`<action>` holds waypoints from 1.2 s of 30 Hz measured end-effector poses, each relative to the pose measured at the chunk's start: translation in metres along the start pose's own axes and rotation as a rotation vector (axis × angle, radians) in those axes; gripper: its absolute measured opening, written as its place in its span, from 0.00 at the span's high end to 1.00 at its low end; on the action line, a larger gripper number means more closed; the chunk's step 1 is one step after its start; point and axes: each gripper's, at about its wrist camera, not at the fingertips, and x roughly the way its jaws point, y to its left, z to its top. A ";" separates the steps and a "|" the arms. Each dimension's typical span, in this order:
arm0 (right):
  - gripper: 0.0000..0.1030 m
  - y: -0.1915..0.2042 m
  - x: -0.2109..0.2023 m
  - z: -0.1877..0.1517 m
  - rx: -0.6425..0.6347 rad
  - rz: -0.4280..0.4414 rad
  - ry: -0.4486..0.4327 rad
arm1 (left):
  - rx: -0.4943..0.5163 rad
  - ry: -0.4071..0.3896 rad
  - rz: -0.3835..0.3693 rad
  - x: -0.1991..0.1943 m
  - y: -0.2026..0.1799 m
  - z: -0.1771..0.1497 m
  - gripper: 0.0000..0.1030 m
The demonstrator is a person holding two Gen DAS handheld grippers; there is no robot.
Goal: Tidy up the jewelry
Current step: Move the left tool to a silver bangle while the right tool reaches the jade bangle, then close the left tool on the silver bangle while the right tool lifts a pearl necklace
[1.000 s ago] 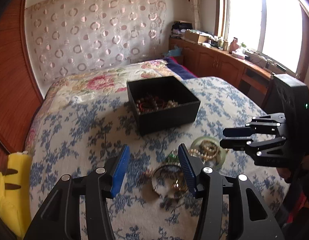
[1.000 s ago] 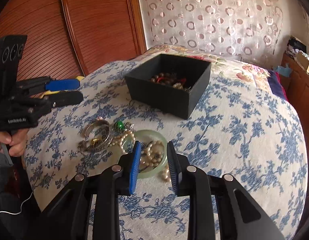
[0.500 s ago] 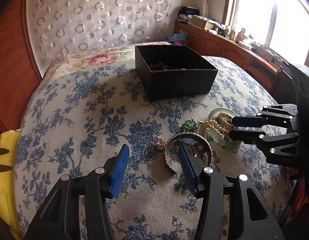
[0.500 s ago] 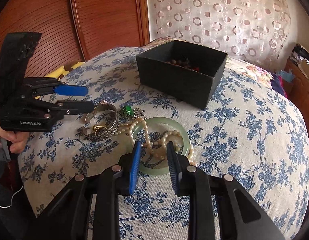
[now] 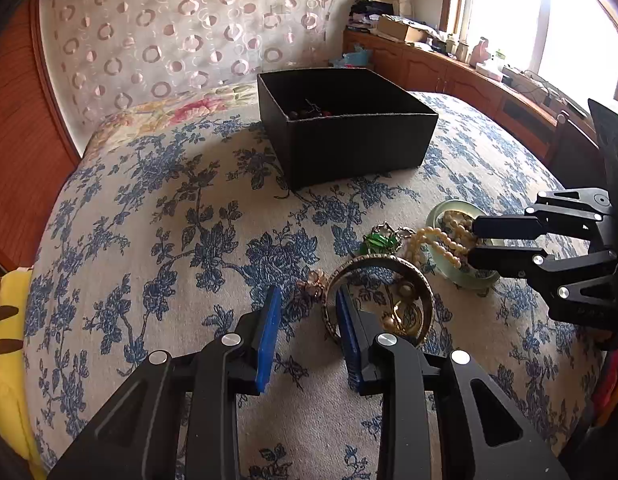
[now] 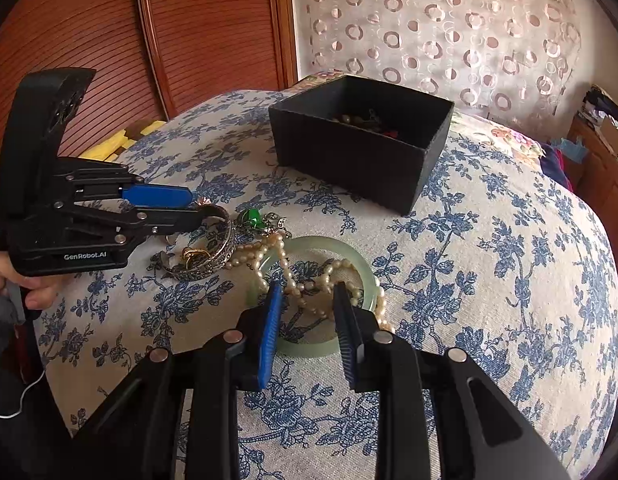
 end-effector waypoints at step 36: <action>0.67 0.018 0.012 0.017 -0.021 0.018 0.025 | -0.130 -0.164 0.006 -0.053 0.013 -0.013 0.97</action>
